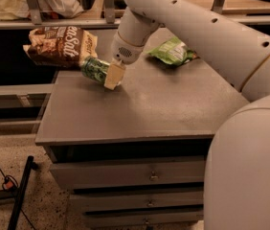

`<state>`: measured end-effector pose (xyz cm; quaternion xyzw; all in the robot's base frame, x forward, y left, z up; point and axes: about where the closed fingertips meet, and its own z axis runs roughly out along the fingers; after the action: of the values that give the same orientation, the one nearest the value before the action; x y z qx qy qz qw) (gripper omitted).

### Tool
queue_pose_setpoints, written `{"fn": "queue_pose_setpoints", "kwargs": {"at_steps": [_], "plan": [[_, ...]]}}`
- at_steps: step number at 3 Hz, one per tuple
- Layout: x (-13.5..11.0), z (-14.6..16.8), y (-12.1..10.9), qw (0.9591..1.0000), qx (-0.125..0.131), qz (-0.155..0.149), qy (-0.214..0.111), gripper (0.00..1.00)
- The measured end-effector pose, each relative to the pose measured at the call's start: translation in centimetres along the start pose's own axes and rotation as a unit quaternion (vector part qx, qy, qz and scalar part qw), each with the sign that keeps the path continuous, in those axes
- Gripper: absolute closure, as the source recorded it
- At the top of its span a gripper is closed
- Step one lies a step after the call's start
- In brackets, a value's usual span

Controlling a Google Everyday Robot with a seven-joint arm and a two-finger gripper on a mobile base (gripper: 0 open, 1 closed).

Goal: Move green can near brown chip bag

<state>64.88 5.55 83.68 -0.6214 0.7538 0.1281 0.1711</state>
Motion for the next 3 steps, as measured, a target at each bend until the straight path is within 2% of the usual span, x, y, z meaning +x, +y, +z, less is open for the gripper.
{"fn": "queue_pose_setpoints", "kwargs": {"at_steps": [3], "plan": [[-0.69, 0.72, -0.33, 1.0, 0.001, 0.002, 0.002, 0.12]]}}
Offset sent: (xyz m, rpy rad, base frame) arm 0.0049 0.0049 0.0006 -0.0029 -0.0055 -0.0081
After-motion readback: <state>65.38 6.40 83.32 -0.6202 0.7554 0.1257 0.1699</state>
